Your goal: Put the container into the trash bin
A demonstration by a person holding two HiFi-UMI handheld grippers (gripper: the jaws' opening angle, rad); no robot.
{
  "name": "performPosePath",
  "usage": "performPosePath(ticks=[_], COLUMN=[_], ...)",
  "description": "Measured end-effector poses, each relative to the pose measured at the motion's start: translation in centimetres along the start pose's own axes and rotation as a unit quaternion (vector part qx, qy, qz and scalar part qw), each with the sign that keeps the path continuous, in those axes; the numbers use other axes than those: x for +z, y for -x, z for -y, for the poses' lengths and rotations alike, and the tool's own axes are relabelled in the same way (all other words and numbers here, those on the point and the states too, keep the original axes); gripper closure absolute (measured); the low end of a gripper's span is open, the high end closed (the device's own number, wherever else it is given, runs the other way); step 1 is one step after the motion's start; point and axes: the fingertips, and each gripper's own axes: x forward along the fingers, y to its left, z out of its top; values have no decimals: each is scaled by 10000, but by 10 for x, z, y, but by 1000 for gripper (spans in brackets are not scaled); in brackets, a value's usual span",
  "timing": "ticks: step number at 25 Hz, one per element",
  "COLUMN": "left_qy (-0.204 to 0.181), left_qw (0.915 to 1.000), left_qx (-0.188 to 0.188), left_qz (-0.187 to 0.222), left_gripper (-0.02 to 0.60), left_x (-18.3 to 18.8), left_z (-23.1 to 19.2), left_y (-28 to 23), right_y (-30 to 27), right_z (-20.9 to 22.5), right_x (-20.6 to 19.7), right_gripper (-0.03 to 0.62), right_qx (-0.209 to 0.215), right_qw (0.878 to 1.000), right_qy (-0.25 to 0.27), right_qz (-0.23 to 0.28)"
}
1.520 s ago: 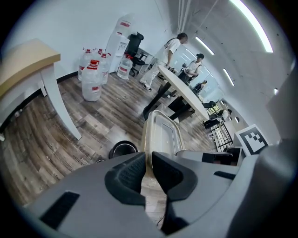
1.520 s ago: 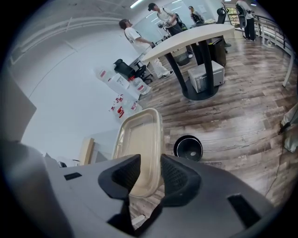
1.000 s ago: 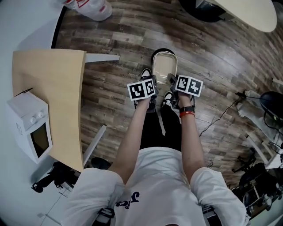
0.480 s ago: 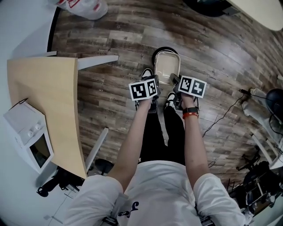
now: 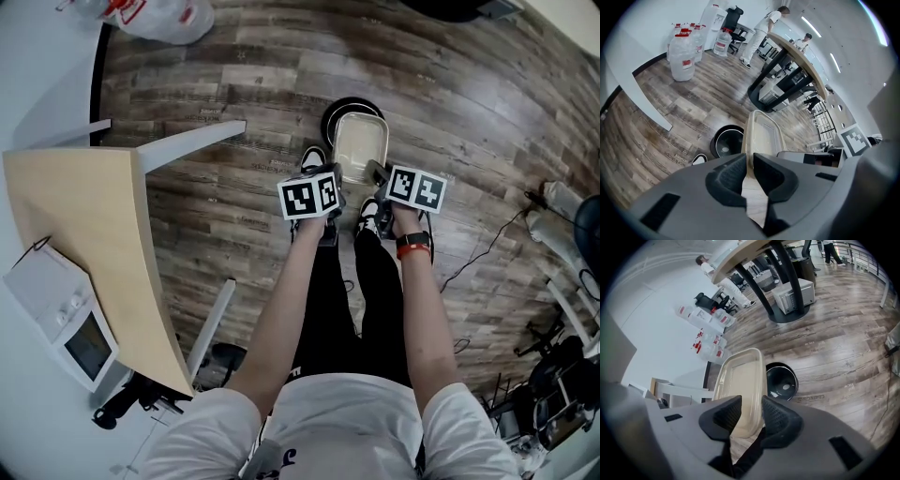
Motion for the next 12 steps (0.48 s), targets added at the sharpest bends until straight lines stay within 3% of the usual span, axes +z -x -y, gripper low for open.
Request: performPosePath(ticks=[12], left_qy=[134], left_qw=[9991], left_qx=[72], left_qz=[-403], left_gripper=[522], left_x=[-21], left_z=[-49], left_y=[-72], right_y=[-73], right_z=[46], right_x=[-18], right_gripper=[444], right_qx=[-92], right_qw=[9994], right_qy=[-203], right_qz=[-267])
